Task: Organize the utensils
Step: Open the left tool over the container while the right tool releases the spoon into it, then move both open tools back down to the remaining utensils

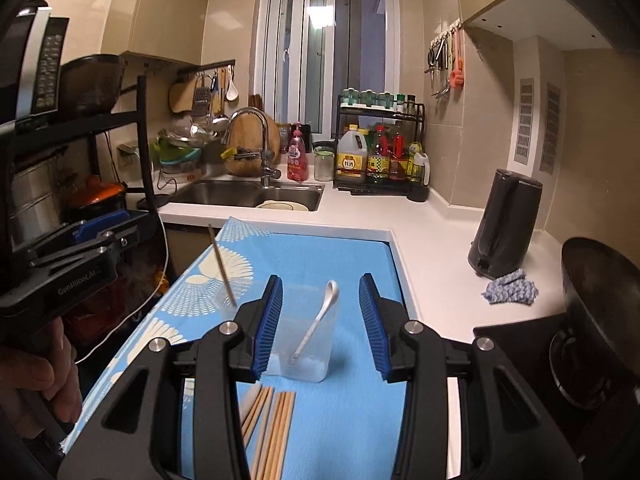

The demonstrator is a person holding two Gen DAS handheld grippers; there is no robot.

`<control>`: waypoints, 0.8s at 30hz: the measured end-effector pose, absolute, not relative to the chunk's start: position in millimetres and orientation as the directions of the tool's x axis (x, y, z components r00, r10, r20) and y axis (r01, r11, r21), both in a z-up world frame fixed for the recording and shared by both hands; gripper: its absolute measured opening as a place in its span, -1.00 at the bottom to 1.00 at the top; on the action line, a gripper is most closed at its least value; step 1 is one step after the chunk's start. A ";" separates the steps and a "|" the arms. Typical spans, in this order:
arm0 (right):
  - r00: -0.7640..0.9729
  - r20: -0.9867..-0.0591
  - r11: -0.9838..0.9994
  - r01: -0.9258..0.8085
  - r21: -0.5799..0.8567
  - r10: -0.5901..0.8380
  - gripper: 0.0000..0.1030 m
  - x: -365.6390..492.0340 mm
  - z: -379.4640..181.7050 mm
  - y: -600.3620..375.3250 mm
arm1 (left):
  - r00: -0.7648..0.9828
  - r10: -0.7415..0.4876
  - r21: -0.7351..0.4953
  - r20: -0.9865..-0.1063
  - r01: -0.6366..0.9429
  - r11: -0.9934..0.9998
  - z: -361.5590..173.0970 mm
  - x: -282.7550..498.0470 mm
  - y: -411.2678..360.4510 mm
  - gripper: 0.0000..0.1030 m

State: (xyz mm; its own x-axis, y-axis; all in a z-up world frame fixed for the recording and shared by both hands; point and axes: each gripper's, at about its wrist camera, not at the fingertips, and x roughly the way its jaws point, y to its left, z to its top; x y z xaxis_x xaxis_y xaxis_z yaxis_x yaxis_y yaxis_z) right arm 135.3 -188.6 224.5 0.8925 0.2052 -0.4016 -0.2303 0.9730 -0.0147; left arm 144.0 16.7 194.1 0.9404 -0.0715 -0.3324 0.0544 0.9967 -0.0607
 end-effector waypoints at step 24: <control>0.803 -0.570 0.984 -0.122 0.130 0.174 -0.76 37.9 47.5 -211.8 | 0.880 -0.052 -0.089 -0.472 0.011 0.996 16.6 19.8 0.1 -0.73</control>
State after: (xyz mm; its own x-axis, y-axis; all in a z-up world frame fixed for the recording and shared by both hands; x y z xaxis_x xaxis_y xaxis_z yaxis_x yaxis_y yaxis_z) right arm 37.9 -211.8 47.5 0.8032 0.1743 -0.5696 -0.1216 0.9841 0.1298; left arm 19.8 0.1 16.6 0.8802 -0.0520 -0.4717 0.0111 0.9960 -0.0891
